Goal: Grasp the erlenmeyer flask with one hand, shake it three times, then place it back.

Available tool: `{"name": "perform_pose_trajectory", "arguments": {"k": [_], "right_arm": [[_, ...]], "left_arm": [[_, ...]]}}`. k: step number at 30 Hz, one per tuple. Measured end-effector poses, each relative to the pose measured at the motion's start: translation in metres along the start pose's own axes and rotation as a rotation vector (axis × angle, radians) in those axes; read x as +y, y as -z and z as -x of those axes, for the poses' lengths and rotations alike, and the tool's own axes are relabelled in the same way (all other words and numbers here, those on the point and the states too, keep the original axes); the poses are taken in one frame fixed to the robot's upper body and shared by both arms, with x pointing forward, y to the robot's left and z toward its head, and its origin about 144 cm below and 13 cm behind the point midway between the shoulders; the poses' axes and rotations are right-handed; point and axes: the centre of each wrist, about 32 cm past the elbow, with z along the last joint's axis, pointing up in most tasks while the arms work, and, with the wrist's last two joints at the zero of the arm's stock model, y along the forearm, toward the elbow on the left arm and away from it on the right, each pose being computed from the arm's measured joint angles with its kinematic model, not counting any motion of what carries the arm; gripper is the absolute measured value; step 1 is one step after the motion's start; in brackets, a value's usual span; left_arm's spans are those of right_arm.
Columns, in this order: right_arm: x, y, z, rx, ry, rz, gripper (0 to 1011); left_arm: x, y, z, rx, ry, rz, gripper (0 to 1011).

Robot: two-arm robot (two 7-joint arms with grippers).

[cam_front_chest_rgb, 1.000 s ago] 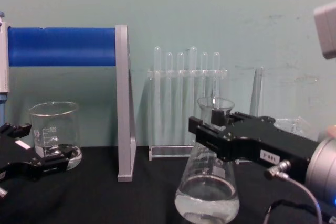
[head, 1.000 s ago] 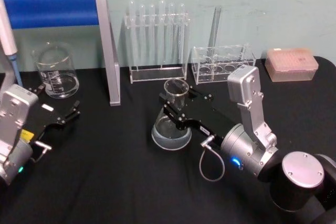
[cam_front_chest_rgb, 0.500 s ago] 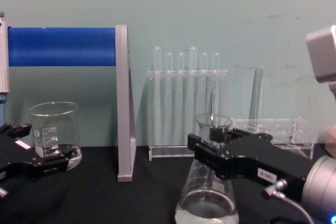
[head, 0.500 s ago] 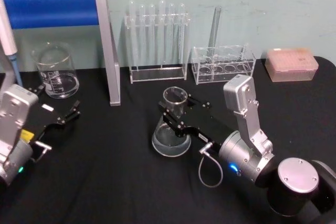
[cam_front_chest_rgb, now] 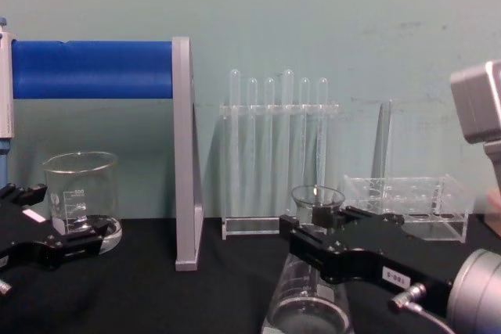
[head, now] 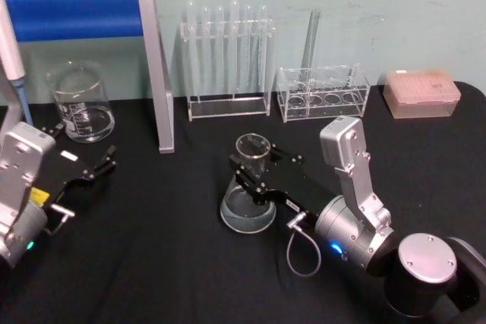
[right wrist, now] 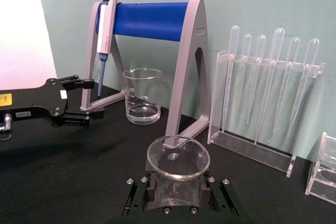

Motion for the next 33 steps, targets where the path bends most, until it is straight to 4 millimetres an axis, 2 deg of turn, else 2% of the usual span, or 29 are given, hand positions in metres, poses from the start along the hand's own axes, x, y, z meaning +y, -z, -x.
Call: {"name": "perform_pose_trajectory", "arguments": {"k": [33], "right_arm": [[-0.0007,0.0041,0.0018,0.005,-0.003,0.021,450]], "left_arm": [[0.0000,0.0000,0.0000,0.000,0.000,0.000,1001]]}}
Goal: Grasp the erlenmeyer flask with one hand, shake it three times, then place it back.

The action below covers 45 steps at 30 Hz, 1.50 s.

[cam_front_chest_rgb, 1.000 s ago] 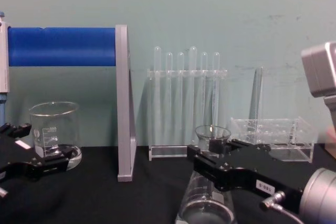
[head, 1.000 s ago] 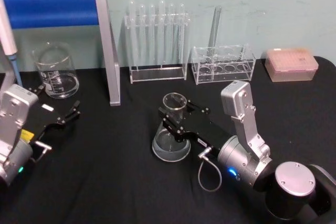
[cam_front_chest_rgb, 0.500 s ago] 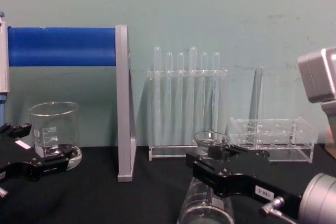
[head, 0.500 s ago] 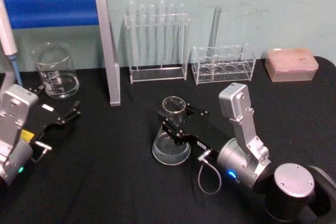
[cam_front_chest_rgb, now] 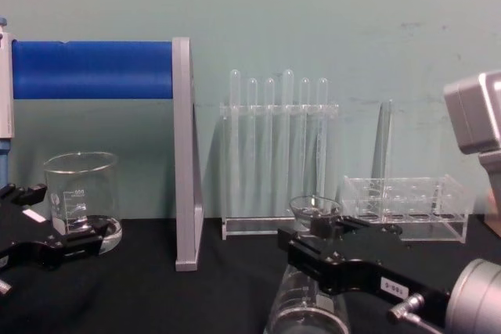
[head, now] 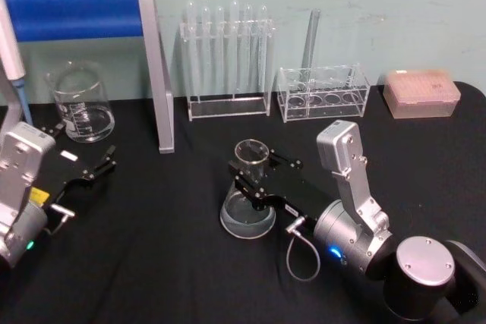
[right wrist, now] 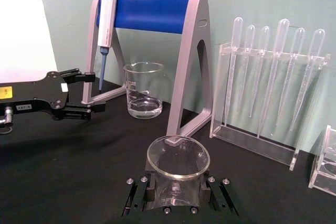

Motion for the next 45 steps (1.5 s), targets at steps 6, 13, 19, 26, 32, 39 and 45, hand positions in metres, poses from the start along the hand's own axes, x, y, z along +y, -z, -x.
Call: {"name": "perform_pose_trajectory", "arguments": {"k": [6,13,19,26,32,39,45], "right_arm": [[-0.0001,-0.0001,-0.0002,0.000,0.001,0.001,550],[-0.0001,-0.0001,-0.0002,0.000,0.001,0.001,752],[0.0000,-0.0002,-0.0002,0.000,0.001,0.001,929],[-0.0001,-0.0002,-0.0002,0.000,0.001,0.000,1002],[0.0000,-0.0002,-0.0002,0.000,0.001,0.000,1003],[-0.0002,-0.0002,-0.0003,0.001,-0.001,0.000,1003],[-0.0052,-0.0008,-0.0014,0.012,-0.014,0.012,1003]], "left_arm": [[0.0000,0.0000,0.0000,0.000,0.000,0.000,1001],[0.0000,0.0000,0.0000,0.000,0.000,0.000,1001],[0.0000,0.0000,0.0000,0.000,0.000,0.000,1001],[0.0000,0.0000,0.0000,0.000,0.000,0.000,1001],[0.0000,0.0000,0.0000,0.000,0.000,0.000,1001],[0.0000,0.0000,0.0000,0.000,0.000,0.000,1001],[0.0000,0.0000,0.0000,0.000,0.000,0.000,1001]]}}
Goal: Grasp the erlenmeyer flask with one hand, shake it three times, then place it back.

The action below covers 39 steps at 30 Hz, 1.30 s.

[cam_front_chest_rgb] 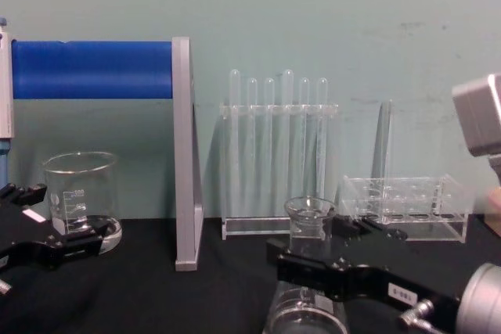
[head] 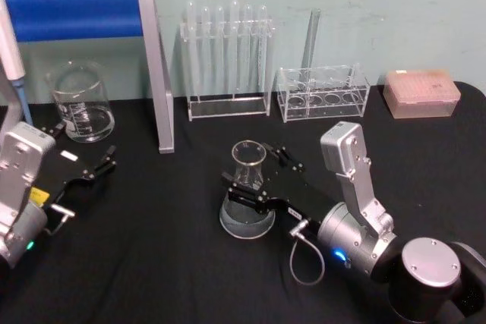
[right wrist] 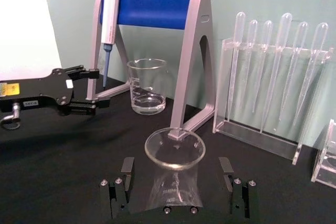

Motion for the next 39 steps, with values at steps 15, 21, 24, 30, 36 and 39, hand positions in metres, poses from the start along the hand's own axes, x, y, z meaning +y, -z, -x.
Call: {"name": "perform_pose_trajectory", "arguments": {"k": [15,21,24,30,36,39], "right_arm": [[-0.034,-0.005,-0.002,-0.003,-0.021,0.017,1002],[-0.049,-0.007,-0.008,-0.013,-0.014,0.040,1003],[-0.058,-0.008,-0.014,-0.009,0.014,0.054,1002],[-0.066,-0.009,-0.028,-0.007,0.108,0.053,1003],[-0.066,-0.009,-0.045,-0.032,0.246,0.042,1003],[-0.063,-0.009,-0.049,-0.044,0.281,0.040,1003]], "left_arm": [[0.000,0.000,0.000,0.000,0.000,0.000,1001],[0.000,0.000,0.000,0.000,0.000,0.000,1001],[0.000,0.000,0.000,0.000,0.000,0.000,1001],[0.000,0.000,0.000,0.000,0.000,0.000,1001],[0.000,0.000,0.000,0.000,0.000,0.000,1001],[0.000,0.000,0.000,0.000,0.000,0.000,1001]]}}
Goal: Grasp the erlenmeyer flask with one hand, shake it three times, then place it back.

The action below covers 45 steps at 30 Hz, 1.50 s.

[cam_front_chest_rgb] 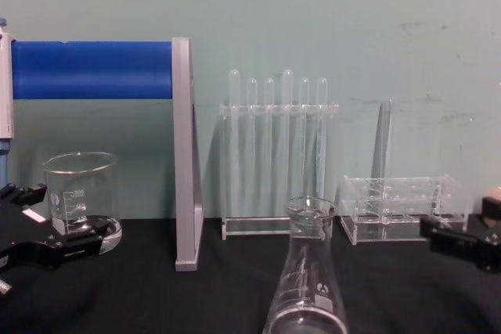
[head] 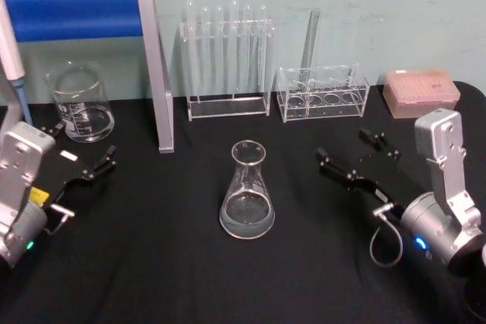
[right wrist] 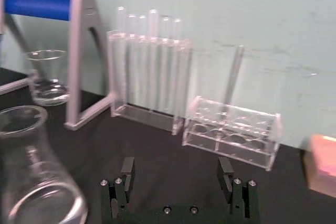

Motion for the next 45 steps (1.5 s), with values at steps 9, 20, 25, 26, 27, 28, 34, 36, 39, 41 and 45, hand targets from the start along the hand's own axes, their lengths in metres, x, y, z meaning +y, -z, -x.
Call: {"name": "perform_pose_trajectory", "arguments": {"k": [9,20,25,26,27,28,34,36,39,41,45], "right_arm": [[0.021,0.003,-0.006,-0.023,0.072,0.000,1002],[0.033,0.012,0.000,-0.095,0.099,0.008,1003],[0.036,0.018,0.005,-0.151,0.109,0.006,1002],[0.036,0.019,0.006,-0.174,0.110,0.004,1002],[0.037,0.020,0.007,-0.184,0.110,0.004,1002],[0.037,0.021,0.008,-0.192,0.111,0.004,1003],[0.037,0.022,0.009,-0.208,0.111,0.004,1002],[0.037,0.022,0.009,-0.207,0.111,0.004,1003],[0.037,0.022,0.009,-0.205,0.111,0.004,1003],[0.037,0.021,0.008,-0.204,0.111,0.004,1002],[0.037,0.021,0.008,-0.202,0.111,0.004,1003]], "left_arm": [[0.000,0.000,0.000,0.000,0.000,0.000,1001],[0.000,0.000,0.000,0.000,0.000,0.000,1001],[0.000,0.000,0.000,0.000,0.000,0.000,1001],[0.000,0.000,0.000,0.000,0.000,0.000,1001],[0.000,0.000,0.000,0.000,0.000,0.000,1001],[0.000,0.000,0.000,0.000,0.000,0.000,1001],[0.000,0.000,0.000,0.000,0.000,0.000,1001],[0.000,0.000,0.000,0.000,0.000,0.000,1001],[0.000,0.000,0.000,0.000,0.000,0.000,1001],[0.000,0.000,0.000,0.000,0.000,0.000,1001],[0.000,0.000,0.000,0.000,0.000,0.000,1001]]}}
